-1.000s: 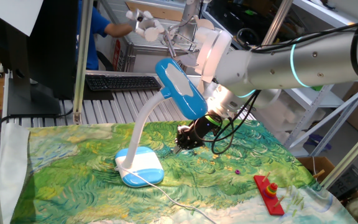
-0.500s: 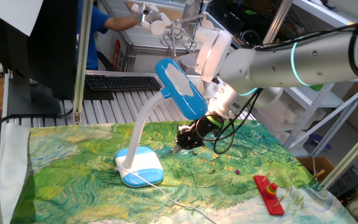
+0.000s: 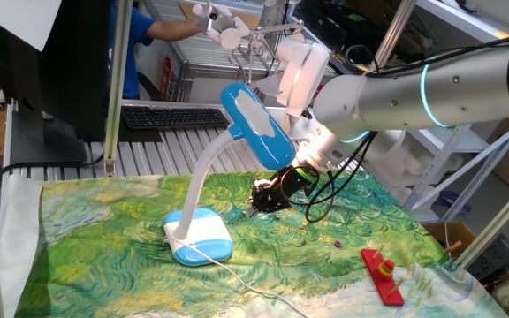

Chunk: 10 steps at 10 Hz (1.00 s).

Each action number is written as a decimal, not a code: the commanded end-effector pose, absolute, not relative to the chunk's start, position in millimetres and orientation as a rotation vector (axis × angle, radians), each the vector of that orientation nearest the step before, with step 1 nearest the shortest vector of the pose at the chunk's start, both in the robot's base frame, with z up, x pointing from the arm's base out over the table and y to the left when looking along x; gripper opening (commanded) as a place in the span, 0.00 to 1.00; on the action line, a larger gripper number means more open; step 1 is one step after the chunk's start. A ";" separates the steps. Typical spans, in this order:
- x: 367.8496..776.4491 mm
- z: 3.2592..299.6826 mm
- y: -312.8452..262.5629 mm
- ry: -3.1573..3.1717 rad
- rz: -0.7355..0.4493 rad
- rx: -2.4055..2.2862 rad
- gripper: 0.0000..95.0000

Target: Turn off the desk lamp by pressing the button

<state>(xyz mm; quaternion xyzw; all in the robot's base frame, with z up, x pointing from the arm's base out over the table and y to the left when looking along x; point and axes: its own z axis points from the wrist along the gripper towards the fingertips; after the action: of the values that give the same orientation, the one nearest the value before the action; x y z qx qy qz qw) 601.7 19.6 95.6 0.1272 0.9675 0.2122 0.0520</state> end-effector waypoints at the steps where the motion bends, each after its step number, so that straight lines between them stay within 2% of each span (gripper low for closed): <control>1: 600.9 96.9 19.5 2.937 0.659 0.389 0.00; 10: 600.9 96.9 19.5 2.928 0.652 0.370 0.00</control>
<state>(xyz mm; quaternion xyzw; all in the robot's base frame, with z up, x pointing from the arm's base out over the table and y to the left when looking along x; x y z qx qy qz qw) 601.9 18.8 97.0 0.1210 0.9669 0.2168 0.0589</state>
